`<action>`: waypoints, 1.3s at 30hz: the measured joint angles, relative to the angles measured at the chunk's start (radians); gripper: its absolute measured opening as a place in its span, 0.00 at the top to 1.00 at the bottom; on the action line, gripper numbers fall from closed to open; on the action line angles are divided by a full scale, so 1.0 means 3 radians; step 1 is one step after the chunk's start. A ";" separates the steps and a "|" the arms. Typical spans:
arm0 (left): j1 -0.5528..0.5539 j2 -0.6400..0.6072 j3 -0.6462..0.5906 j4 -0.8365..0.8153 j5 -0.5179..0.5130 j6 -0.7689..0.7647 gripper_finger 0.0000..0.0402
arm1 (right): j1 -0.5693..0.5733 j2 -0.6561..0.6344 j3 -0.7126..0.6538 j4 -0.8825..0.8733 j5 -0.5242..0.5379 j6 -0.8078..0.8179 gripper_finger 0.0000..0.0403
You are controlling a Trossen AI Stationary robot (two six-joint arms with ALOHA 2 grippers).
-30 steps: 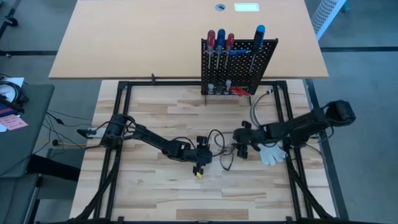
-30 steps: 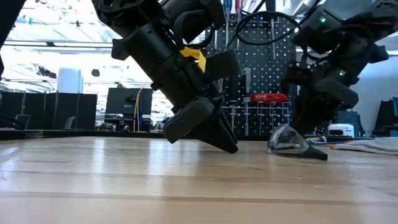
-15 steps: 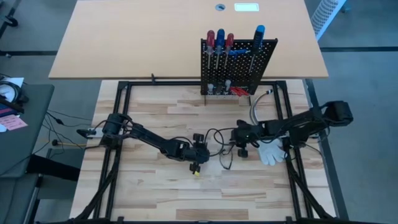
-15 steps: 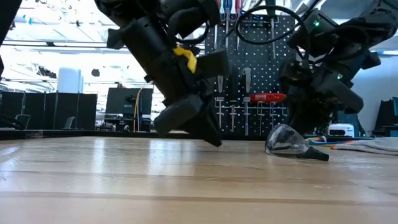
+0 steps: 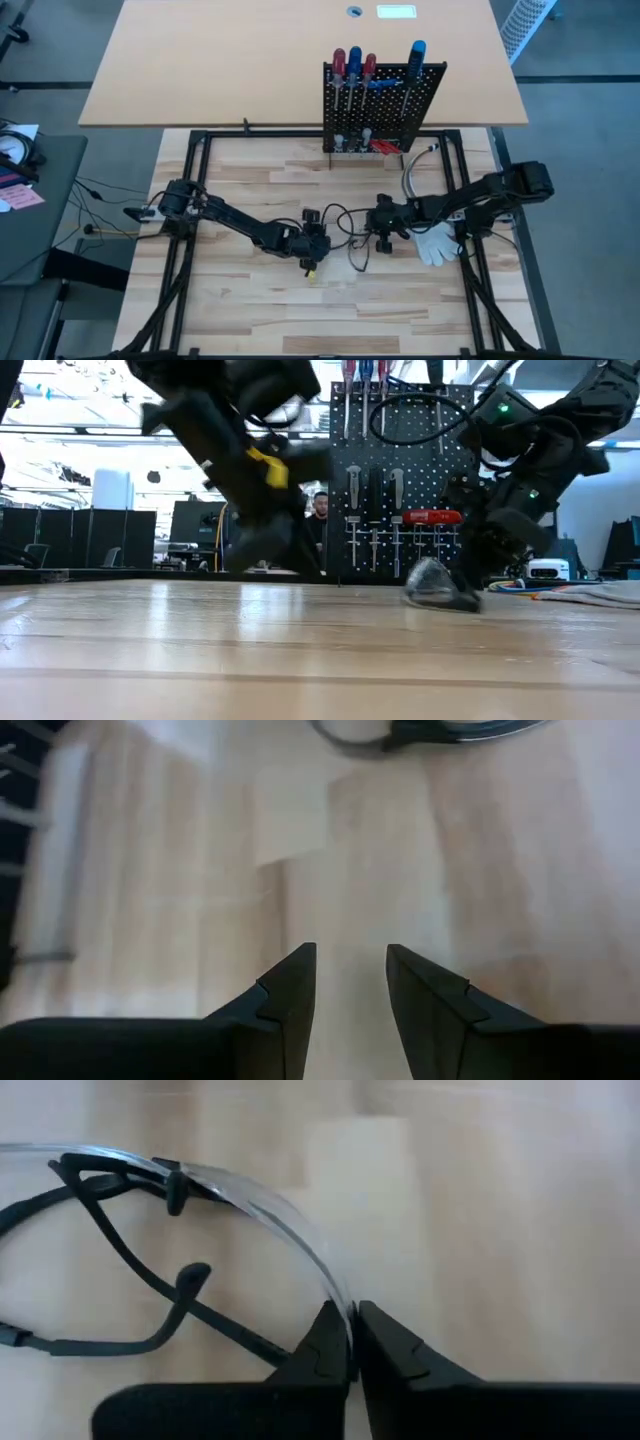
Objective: Hang tools onto peg board
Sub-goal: Hang the safety goggles on the pegboard
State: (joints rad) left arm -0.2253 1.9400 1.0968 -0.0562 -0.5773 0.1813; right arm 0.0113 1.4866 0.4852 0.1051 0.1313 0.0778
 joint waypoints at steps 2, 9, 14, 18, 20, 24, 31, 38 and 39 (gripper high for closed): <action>-0.0001 -0.0167 -0.0165 0.0040 -0.0164 -0.0058 0.70 | -0.0003 -0.0126 -0.0089 0.0003 0.0287 0.0196 0.98; 0.0009 -0.0935 -0.1065 0.0930 -0.0501 -0.0155 0.70 | 0.0178 -0.0671 -0.0496 0.0687 0.1492 0.1028 0.99; 0.0009 -0.1194 -0.1803 0.2537 -0.0313 0.0187 0.70 | 0.0427 -0.0753 -0.0603 0.1807 0.2134 0.1041 0.99; 0.0009 -0.1141 -0.2040 0.3601 -0.0141 0.0522 0.70 | 0.0595 -0.0586 -0.0597 0.2990 0.2444 0.0506 0.99; 0.0025 -0.1115 -0.2032 0.3827 -0.0121 0.0837 0.70 | 0.0626 -0.0477 -0.0552 0.3528 0.2326 0.0093 0.99; 0.0140 -0.1114 -0.1859 0.4009 0.0143 0.1287 0.70 | 0.0636 -0.0346 -0.0357 0.4091 0.1550 -0.0430 0.99; 0.0315 -0.1115 -0.1431 0.4082 0.0991 0.1494 0.70 | 0.0567 -0.0307 0.0013 0.3727 0.0218 -0.0628 0.98; 0.0261 -0.1113 -0.1199 0.4111 0.1416 0.1816 0.70 | 0.0535 -0.0308 0.0069 0.3348 -0.0114 -0.0586 0.98; 0.0248 -0.1113 -0.1170 0.4112 0.1501 0.1896 0.70 | 0.0518 -0.0307 0.0069 0.3318 -0.0135 -0.0553 0.98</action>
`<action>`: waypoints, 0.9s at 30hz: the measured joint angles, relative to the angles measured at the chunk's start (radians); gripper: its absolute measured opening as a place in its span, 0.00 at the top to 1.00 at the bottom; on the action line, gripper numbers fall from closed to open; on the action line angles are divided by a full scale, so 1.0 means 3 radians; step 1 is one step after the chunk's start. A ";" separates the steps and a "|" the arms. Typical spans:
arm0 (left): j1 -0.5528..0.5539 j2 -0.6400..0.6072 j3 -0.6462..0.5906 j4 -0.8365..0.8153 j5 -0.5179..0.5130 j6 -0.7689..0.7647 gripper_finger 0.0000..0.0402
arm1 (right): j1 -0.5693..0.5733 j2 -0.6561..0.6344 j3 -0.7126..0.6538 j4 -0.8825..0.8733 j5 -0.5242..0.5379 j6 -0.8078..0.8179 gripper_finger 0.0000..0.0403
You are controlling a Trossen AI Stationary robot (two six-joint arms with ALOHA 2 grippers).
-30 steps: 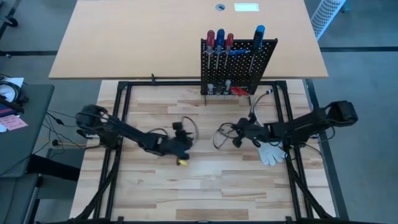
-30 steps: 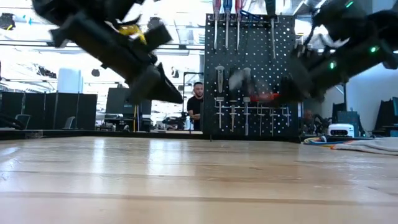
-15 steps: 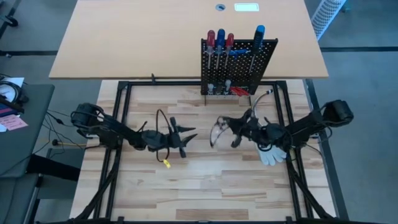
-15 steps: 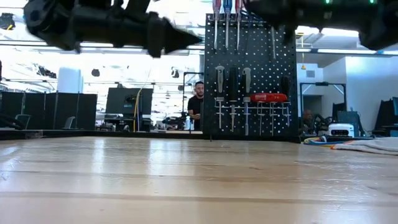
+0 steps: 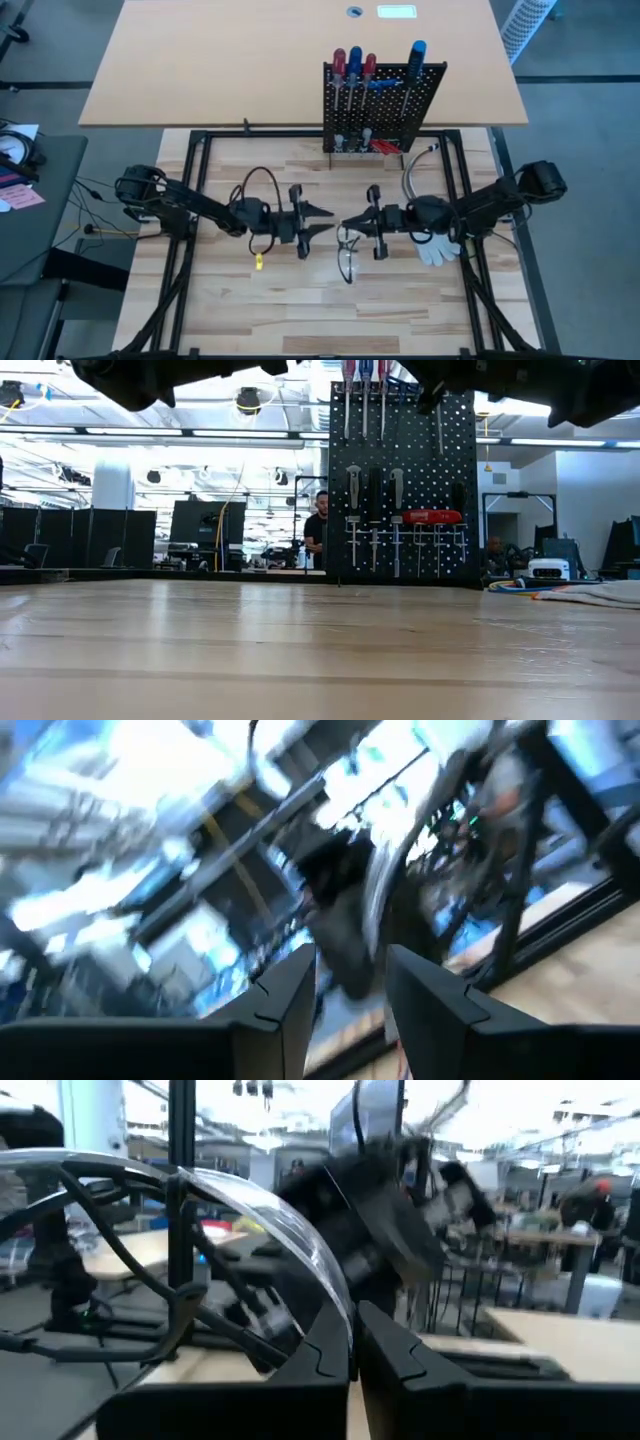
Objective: Hang tools onto peg board
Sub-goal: Hang the safety goggles on the pegboard
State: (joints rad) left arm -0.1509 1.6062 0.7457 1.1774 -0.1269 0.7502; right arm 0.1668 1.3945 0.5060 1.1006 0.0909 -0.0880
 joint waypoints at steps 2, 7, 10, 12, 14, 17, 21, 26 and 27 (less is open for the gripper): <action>-0.0035 -0.0001 0.0027 0.0002 0.0061 0.0166 0.69 | -0.0043 0.0000 0.0000 0.0002 -0.0122 0.0077 0.98; -0.0101 0.0000 0.0074 -0.0022 0.0050 0.0521 0.63 | -0.0134 -0.0001 0.0000 -0.0010 -0.0299 0.0205 0.98; -0.0124 0.0000 0.0155 -0.0031 -0.0070 0.0499 0.60 | -0.0162 -0.0001 0.0000 -0.0015 -0.0310 0.0206 0.98; -0.0124 -0.0001 0.0229 -0.0139 -0.0106 0.0412 0.58 | -0.0171 -0.0001 0.0000 -0.0045 -0.0311 0.0207 0.98; -0.0123 0.0000 0.0304 -0.0305 -0.0117 0.0312 0.58 | -0.0171 -0.0001 0.0000 -0.0067 -0.0311 0.0207 0.98; -0.0123 0.0000 0.0422 -0.0616 -0.0122 0.0237 0.58 | -0.0171 -0.0001 -0.0001 -0.0082 -0.0312 0.0209 0.98; -0.0142 0.0003 0.0495 -0.0820 -0.0126 0.0171 0.64 | -0.0170 -0.0001 0.0000 -0.0084 -0.0314 0.0213 0.98; -0.0209 0.0000 0.0499 -0.0824 -0.0271 0.0139 0.77 | -0.0170 -0.0001 -0.0001 -0.0123 -0.0314 0.0214 0.98; -0.0220 0.0000 0.0499 -0.0822 -0.0295 0.0135 0.81 | -0.0170 -0.0001 0.0000 -0.0138 -0.0314 0.0213 0.97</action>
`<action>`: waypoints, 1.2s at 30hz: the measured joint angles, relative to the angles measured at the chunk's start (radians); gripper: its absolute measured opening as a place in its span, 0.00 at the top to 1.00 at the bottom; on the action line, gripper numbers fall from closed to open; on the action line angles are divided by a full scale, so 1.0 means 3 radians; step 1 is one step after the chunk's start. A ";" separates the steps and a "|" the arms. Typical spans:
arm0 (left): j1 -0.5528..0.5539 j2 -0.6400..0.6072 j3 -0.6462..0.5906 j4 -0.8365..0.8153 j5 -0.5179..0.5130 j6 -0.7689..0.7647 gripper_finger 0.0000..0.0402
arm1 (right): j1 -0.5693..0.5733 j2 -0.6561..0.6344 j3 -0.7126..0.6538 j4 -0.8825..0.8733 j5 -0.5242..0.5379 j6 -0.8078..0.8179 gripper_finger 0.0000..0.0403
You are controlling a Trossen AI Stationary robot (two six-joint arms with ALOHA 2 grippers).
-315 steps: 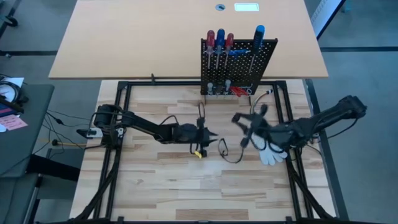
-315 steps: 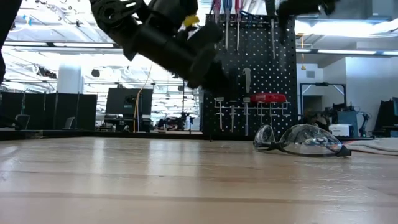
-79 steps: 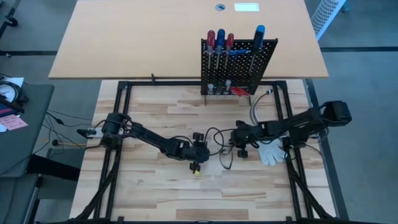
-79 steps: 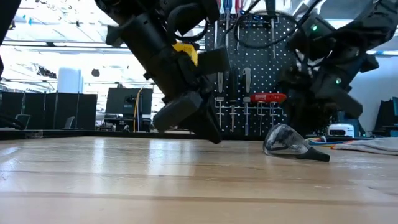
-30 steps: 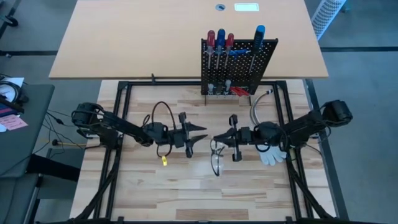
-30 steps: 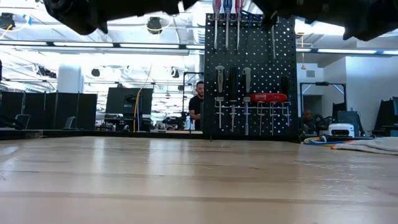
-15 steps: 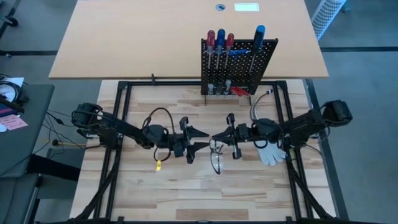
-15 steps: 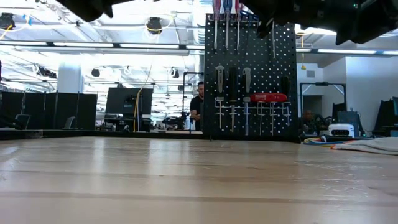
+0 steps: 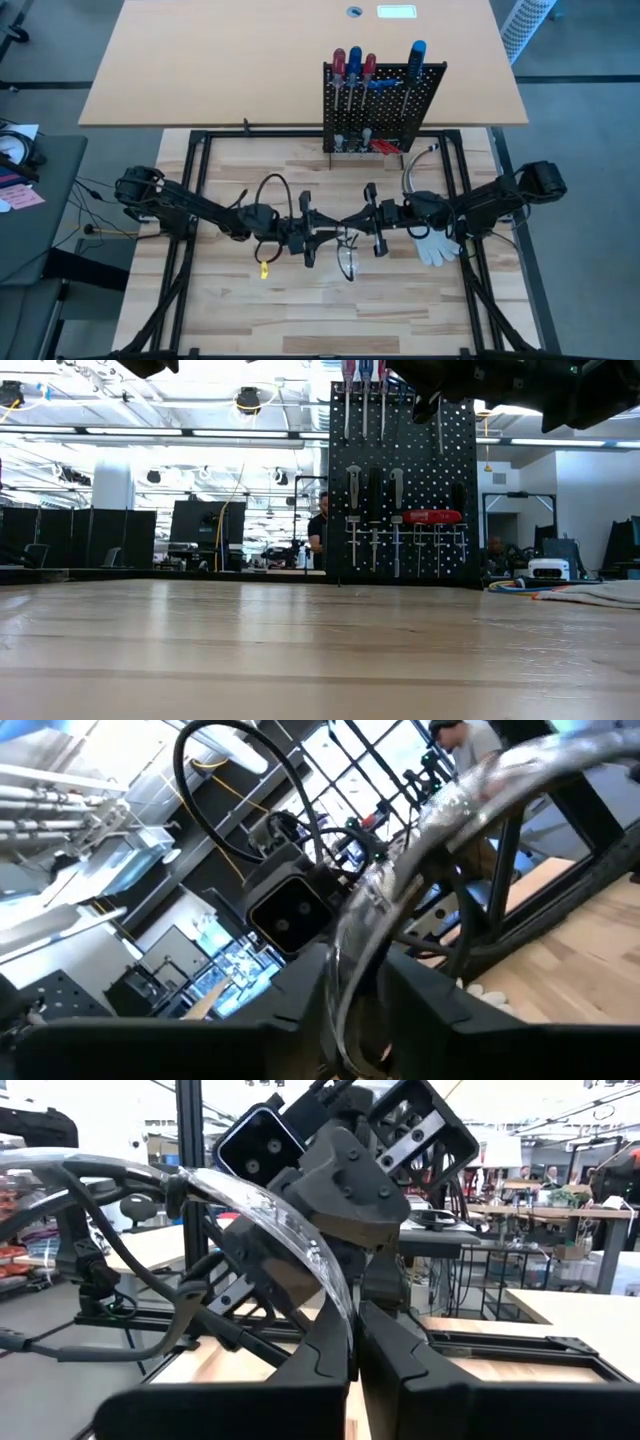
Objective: Hang tools onto peg board
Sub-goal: Hang the safety goggles on the pegboard
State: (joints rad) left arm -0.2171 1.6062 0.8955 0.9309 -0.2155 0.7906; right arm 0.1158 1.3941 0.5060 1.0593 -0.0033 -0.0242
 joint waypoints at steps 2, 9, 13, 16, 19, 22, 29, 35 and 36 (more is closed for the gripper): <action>-0.0018 0.0000 0.0000 0.0010 -0.0039 0.0003 0.88 | 0.0003 0.0000 -0.0001 -0.0018 -0.0002 0.0003 0.95; 0.0000 -0.0066 -0.0004 -0.0083 -0.0025 -0.0307 0.97 | -0.0009 -0.0110 0.0000 -0.0275 -0.0018 -0.0013 0.75; 0.0129 -0.0250 -0.0003 -0.0426 0.0404 -0.0608 0.98 | -0.0026 -0.0467 0.0000 -0.0836 0.0021 -0.0091 0.58; 0.0307 -0.0371 -0.0003 -0.0734 0.0924 -0.0930 0.98 | 0.0010 -0.0777 0.0000 -0.1340 0.0032 -0.0318 0.47; 0.0522 -0.0457 -0.0003 -0.0965 0.1331 -0.1219 0.98 | 0.0164 -0.1001 0.0000 -0.1609 0.0304 -0.0537 0.42; 0.0692 -0.0444 -0.0003 -0.0989 0.1690 -0.1500 0.98 | 0.0367 -0.1040 0.0000 -0.1625 0.0761 -0.0742 0.41; 0.0850 -0.0440 -0.0004 -0.0972 0.1935 -0.1765 0.98 | 0.0531 -0.0404 0.0003 -0.1026 0.1069 -0.0711 0.44; 0.0848 -0.0440 -0.0004 -0.0984 0.2010 -0.1766 0.98 | 0.0464 0.0130 0.0275 -0.0691 0.1081 -0.0560 0.47; 0.0849 -0.0440 -0.0004 -0.0989 0.2009 -0.1767 0.98 | 0.0450 0.0166 0.0320 -0.0743 0.1083 -0.0541 0.47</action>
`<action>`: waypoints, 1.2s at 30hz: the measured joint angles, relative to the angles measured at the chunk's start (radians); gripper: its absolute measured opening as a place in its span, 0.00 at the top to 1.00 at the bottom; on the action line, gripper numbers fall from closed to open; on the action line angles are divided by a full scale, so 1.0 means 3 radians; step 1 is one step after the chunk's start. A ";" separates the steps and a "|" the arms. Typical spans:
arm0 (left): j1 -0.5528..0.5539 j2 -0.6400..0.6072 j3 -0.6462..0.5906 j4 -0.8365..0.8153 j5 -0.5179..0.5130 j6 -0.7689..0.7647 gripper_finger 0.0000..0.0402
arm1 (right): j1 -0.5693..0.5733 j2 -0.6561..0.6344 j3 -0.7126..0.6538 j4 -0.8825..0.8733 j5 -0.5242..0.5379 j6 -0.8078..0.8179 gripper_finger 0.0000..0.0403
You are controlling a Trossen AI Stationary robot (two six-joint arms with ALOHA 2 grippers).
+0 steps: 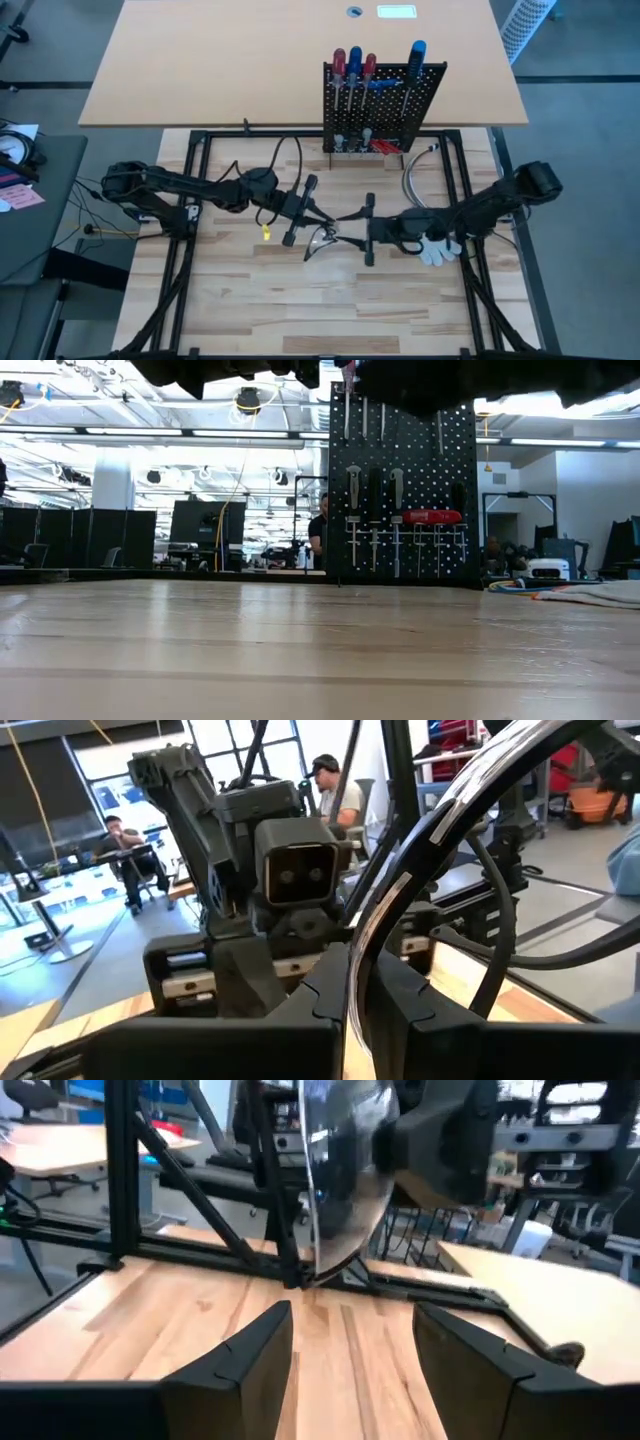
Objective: Hang tools onto peg board
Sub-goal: Hang the safety goggles on the pegboard
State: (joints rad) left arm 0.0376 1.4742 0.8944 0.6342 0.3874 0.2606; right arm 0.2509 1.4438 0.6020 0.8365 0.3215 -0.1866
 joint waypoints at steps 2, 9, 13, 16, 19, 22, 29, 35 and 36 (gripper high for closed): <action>0.0000 0.0000 0.0000 -0.0002 -0.0016 -0.0049 0.98 | -0.0012 -0.0003 0.0095 -0.0211 0.0153 -0.0007 0.48; -0.0053 -0.0004 0.0001 -0.0187 -0.1489 -0.0156 0.98 | 0.0360 -0.0472 0.0348 -0.1440 0.1465 -0.0405 0.48; -0.0095 -0.0004 0.0000 -0.0195 -0.2367 -0.0263 0.98 | 0.0511 -0.0487 0.0350 -0.1437 0.1633 -0.0511 0.48; -0.0130 -0.0004 0.0000 -0.0155 -0.2569 -0.0316 0.98 | 0.0445 -0.0335 0.0350 -0.1451 0.1870 -0.0305 0.48; -0.0151 -0.0004 0.0000 -0.0108 -0.2664 -0.0408 0.98 | 0.0309 -0.0059 0.0339 -0.1319 0.1892 -0.0034 0.48; -0.0150 -0.0004 0.0000 -0.0114 -0.2795 -0.0453 0.98 | 0.0222 0.0263 0.0334 -0.0838 0.2010 -0.0103 0.48; -0.0150 -0.0004 0.0000 -0.0109 -0.2864 -0.0509 0.98 | 0.0115 0.0644 0.0339 0.0525 0.2047 -0.0702 0.53; -0.0149 -0.0004 0.0000 -0.0074 -0.2865 -0.0531 0.98 | -0.0049 0.0619 0.0402 0.0441 0.1695 -0.0331 0.58; -0.0156 -0.0004 0.0000 -0.0063 -0.2864 -0.0533 0.98 | -0.0082 0.0619 0.0409 0.0396 0.1682 -0.0281 0.59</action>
State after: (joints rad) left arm -0.0093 1.4731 0.8944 0.6153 -0.4719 0.1005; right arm 0.2264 1.6295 0.7248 0.9552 0.8263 -0.2710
